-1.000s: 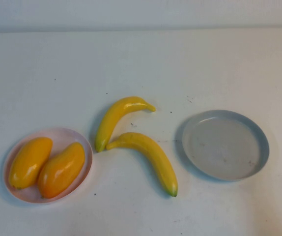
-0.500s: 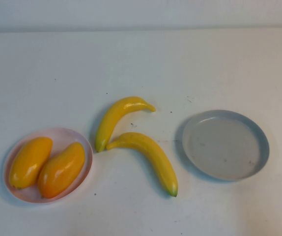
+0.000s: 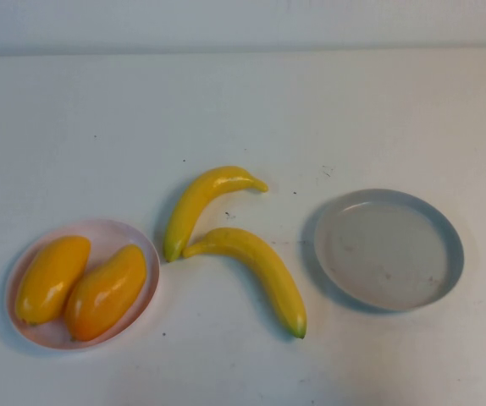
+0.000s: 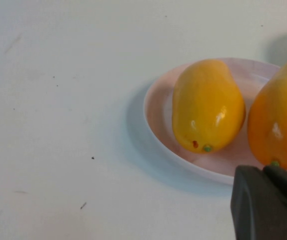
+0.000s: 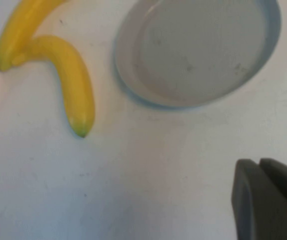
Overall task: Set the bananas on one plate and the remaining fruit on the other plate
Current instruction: Put another type of fruit in the right plate
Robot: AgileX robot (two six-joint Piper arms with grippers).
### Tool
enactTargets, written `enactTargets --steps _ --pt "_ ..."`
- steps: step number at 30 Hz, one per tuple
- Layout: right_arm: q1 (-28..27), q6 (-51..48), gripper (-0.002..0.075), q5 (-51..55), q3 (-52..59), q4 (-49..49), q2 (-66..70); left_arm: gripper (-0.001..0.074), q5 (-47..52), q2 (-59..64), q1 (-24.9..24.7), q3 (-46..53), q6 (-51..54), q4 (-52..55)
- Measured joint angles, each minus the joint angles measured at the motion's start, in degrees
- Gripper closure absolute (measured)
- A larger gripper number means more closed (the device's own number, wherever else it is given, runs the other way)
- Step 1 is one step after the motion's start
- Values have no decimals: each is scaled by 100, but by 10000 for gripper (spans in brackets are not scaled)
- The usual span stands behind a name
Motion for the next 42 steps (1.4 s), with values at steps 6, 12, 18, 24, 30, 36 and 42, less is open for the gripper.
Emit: enactTargets --steps 6,12,18,24,30,36,42 --pt "63 -462 741 817 -1342 -381 1922 738 0 0 0 0 0 0" --pt "1033 -552 741 831 -2287 -601 3296 738 0 0 0 0 0 0" --pt "2352 -572 739 806 -3219 -923 4520 738 0 0 0 0 0 0" --pt "3127 -848 592 796 -4140 -1277 5654 738 0 0 0 0 0 0" --pt "3306 -849 264 807 -4963 -1460 6630 738 0 0 0 0 0 0" --pt "3338 -849 202 860 -5751 -1482 7535 738 0 0 0 0 0 0" --pt "3384 -518 197 1079 -6431 -1921 8272 738 0 0 0 0 0 0"
